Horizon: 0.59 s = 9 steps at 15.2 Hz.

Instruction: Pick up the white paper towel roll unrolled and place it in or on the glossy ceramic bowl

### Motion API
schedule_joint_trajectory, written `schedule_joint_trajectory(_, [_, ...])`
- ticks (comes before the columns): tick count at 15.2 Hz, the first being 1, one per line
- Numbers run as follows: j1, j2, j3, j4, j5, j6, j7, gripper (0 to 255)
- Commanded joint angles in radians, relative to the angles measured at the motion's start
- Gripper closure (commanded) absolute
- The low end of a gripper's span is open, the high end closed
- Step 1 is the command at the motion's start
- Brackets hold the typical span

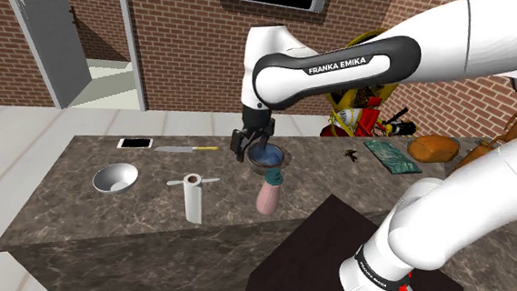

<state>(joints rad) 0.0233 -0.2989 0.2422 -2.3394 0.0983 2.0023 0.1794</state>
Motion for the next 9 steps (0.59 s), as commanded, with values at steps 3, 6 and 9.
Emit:
schedule_joint_trajectory(3, [0.005,0.159,0.042,0.07,-0.04,0.084,0.061,0])
schedule_joint_trajectory(6, [0.013,0.279,0.063,0.133,-0.084,0.133,0.11,0])
schedule_joint_trajectory(9, [0.028,0.4,0.075,0.207,-0.136,0.17,0.162,0])
